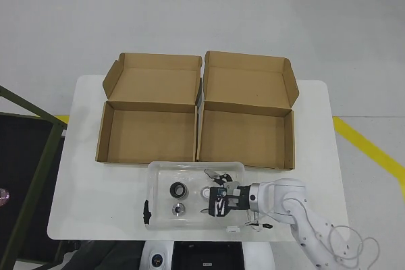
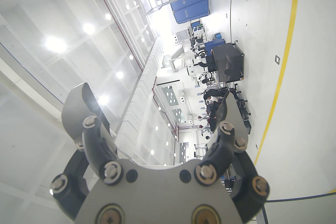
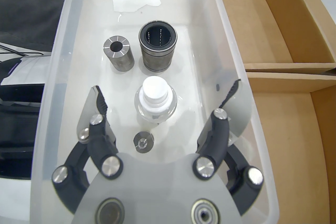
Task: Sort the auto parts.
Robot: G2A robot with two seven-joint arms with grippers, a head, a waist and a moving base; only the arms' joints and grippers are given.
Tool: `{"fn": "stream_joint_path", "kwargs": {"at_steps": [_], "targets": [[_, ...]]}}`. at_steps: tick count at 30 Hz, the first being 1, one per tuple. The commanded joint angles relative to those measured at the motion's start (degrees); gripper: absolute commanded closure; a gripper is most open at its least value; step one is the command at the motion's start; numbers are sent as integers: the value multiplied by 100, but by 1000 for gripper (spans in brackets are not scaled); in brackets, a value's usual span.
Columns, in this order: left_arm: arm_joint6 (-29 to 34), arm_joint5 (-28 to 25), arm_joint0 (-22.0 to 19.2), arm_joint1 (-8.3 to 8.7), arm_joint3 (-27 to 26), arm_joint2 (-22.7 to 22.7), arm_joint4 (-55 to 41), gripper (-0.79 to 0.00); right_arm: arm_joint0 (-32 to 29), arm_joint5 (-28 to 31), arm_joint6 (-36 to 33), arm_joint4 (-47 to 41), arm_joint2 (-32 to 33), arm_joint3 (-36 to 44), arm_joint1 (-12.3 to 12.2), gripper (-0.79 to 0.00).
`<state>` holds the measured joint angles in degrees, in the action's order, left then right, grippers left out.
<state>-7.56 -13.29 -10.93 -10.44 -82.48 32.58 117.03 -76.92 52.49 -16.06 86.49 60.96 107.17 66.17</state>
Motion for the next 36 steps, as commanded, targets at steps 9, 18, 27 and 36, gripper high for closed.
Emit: {"fn": "stream_joint_path", "kwargs": {"at_steps": [9, 18, 27, 36], "targets": [[0, 0, 0, 0, 0, 0, 0, -785, 53, -51, 31, 6, -85, -63, -30, 0], [0, 0, 0, 0, 0, 0, 0, -785, 162, -88, 511, -632, 47, 3, -44, 0], [0, 0, 0, 0, 0, 0, 0, -785, 344, -120, 765, -1118, 305, 212, -77, 0], [0, 0, 0, 0, 0, 0, 0, -785, 586, -263, 977, -1454, 501, 306, -91, 0]]}}
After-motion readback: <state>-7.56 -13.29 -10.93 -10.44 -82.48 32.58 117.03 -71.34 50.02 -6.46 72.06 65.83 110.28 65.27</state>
